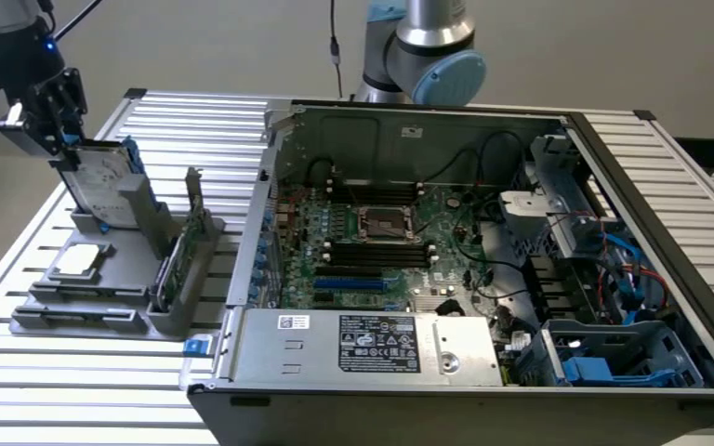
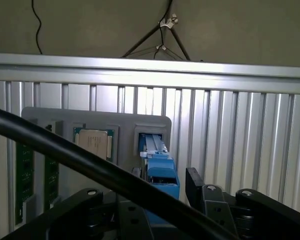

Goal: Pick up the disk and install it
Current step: 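Pick up the disk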

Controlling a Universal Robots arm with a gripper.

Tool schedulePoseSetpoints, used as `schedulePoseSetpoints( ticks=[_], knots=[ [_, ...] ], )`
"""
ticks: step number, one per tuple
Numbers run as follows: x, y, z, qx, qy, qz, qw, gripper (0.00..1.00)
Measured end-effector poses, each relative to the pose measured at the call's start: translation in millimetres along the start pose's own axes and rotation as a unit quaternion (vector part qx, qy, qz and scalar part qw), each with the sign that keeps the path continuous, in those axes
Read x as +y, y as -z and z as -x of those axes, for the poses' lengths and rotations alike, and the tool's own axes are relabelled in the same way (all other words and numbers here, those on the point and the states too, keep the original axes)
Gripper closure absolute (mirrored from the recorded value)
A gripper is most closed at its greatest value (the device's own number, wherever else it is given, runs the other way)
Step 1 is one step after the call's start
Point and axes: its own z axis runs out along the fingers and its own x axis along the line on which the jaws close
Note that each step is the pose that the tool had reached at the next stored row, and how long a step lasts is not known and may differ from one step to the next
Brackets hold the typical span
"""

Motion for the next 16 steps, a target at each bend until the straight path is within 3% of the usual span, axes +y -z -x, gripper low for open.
schedulePoseSetpoints(
  ticks=[16],
  knots=[
    [0.2,-0.3,-1.8,-0.0004,-0.024,0.0000,0.9997,0.52]
  ],
)
